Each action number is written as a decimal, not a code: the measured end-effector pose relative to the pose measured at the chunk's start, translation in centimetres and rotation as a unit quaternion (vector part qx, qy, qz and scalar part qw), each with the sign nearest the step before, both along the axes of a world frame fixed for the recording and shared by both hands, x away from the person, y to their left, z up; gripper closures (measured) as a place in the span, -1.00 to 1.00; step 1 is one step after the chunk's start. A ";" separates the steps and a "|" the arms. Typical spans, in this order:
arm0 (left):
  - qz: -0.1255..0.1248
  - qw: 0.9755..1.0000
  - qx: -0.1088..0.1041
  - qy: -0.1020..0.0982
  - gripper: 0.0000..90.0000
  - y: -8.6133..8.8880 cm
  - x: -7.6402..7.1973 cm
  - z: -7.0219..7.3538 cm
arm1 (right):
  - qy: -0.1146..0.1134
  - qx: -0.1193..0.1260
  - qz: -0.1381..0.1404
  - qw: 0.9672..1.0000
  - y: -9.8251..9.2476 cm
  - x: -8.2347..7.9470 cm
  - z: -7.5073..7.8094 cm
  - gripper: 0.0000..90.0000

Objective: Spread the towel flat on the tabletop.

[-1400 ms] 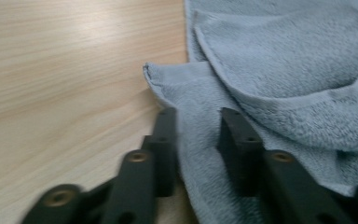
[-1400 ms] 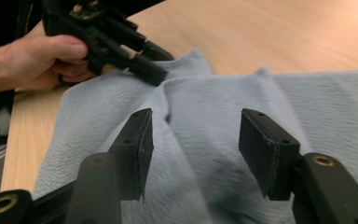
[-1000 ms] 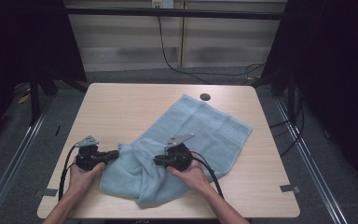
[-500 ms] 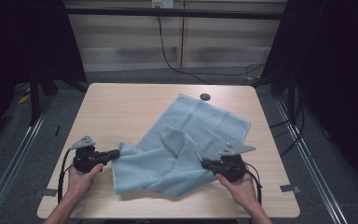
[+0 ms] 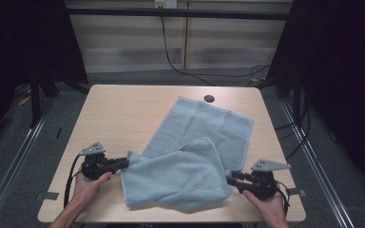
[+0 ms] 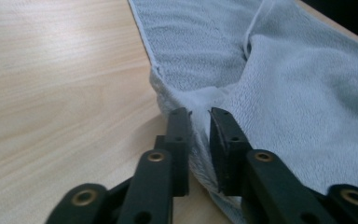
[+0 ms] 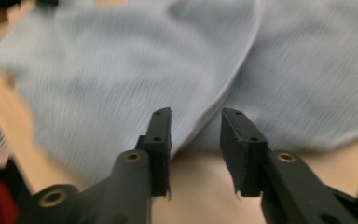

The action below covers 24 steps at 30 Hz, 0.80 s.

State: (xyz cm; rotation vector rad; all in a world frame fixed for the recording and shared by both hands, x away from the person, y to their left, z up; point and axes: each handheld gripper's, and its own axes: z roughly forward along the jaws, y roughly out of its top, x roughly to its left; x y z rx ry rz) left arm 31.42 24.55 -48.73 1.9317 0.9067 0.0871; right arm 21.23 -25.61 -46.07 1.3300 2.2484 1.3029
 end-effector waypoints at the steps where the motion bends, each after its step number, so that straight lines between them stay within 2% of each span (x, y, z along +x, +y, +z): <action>1: 0.004 1.000 -0.004 -0.001 0.65 0.0 0.2 0.1 | -0.011 0.003 -0.001 1.000 0.0 0.8 0.5 0.38; 3: 0.012 1.000 -0.009 0.000 0.55 0.1 0.8 0.2 | -0.026 0.007 0.002 1.000 0.5 3.1 1.2 0.34; 8: 0.030 0.999 -0.008 0.012 0.28 0.2 2.2 -0.3 | -0.026 -0.007 0.015 1.000 3.0 9.0 0.7 0.26; 12: 0.038 0.999 0.008 0.024 0.10 0.3 3.0 -1.1 | -0.024 -0.014 0.011 1.000 4.5 12.3 -0.1 0.14; 13: 0.038 0.999 0.005 0.027 0.05 0.2 3.1 -1.3 | -0.016 -0.008 0.011 1.000 4.6 13.2 -0.5 0.11; 16: 0.030 0.999 0.013 0.038 0.04 -0.2 3.2 -1.7 | -0.004 0.002 0.006 1.000 4.7 14.6 -1.6 0.03; 17: 0.023 0.999 0.022 0.036 0.05 -0.4 3.2 -1.8 | 0.003 0.005 0.002 1.000 4.7 14.8 -1.9 0.02; 19: 0.017 0.999 0.029 0.037 0.16 -0.6 3.0 -1.8 | 0.017 0.014 0.010 1.000 4.6 15.0 -2.5 0.05; 21: 0.010 0.998 0.038 0.039 0.38 -0.8 2.8 -1.8 | 0.026 0.022 0.015 0.999 4.6 14.8 -2.7 0.33; 22: 0.004 0.998 0.044 0.036 0.55 -0.9 2.6 -1.9 | 0.025 0.022 0.020 0.999 4.6 14.6 -2.7 0.55; 23: 0.002 0.998 0.046 0.034 0.72 -0.9 2.6 -1.9 | 0.012 0.024 0.017 0.999 4.6 14.3 -2.5 0.75; 24: -0.004 0.998 0.048 0.030 0.89 -0.9 2.5 -1.8 | 0.006 0.030 0.017 0.999 4.5 14.1 -2.3 0.83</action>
